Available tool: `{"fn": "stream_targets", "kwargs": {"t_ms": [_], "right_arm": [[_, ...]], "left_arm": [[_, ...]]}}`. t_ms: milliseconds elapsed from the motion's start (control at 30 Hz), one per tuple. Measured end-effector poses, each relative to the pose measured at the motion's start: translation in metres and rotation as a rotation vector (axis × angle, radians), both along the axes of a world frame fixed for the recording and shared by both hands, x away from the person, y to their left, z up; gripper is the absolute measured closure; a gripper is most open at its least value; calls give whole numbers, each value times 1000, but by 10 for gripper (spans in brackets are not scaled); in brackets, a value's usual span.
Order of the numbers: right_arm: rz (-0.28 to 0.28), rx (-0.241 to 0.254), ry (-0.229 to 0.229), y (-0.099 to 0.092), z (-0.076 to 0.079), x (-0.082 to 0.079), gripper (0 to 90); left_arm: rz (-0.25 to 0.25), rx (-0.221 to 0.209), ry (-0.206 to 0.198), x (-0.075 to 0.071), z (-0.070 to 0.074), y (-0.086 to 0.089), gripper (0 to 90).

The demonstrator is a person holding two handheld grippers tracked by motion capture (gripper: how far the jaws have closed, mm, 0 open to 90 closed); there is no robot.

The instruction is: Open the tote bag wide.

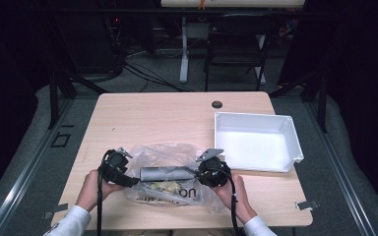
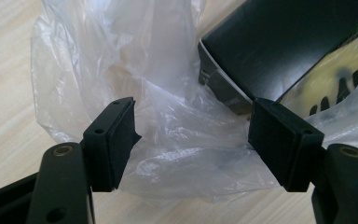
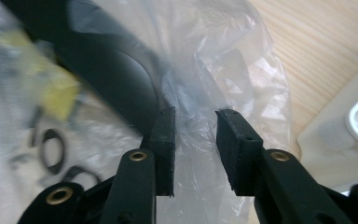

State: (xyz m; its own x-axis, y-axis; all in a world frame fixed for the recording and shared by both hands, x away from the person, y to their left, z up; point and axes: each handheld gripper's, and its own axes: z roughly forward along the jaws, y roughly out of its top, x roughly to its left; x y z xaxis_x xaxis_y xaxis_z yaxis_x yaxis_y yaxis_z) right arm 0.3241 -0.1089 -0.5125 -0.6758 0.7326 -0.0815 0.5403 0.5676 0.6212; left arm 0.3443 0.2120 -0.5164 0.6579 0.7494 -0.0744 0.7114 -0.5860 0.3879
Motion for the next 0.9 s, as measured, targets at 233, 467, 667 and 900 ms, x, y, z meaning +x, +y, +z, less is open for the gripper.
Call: {"fn": "stream_targets", "kwargs": {"t_ms": [233,467,667,900], "right_arm": [[-59,-24,15,1,-14,20,733],[-119,-65,11,-1,-26,32,755],[-140,-133,47,-2,-39,38,762],[-163,-195,37,-2,-42,38,770]], "left_arm": [[-31,11,25,-5,-7,1,325],[-43,40,41,-4,-16,-1,342],[-48,74,55,-4,-22,-3,343],[-50,117,66,-4,-25,-3,347]]}}
